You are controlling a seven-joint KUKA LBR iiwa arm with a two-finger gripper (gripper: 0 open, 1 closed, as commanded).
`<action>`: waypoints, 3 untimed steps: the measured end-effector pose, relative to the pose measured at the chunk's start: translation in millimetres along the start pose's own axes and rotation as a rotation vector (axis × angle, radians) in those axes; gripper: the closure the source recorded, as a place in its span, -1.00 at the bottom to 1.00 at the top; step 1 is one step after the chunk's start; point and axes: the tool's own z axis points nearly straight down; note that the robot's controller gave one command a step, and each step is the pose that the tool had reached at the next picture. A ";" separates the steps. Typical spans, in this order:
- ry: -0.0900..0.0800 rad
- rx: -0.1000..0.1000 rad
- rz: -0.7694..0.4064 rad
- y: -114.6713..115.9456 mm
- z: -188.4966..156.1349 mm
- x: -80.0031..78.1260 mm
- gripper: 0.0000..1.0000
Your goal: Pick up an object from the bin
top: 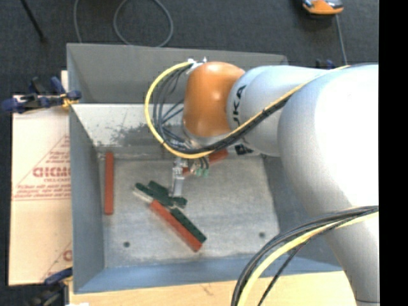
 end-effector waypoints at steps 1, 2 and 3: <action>0.005 -0.001 0.041 46.5 -8.4 53.5 -1.00; 0.009 0.005 0.152 -11.4 -6.1 126.3 -1.00; 0.004 0.002 0.153 -9.4 -7.0 124.0 1.00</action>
Offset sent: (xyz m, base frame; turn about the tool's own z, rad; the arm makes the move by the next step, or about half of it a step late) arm -0.0502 0.0457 0.0069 0.0473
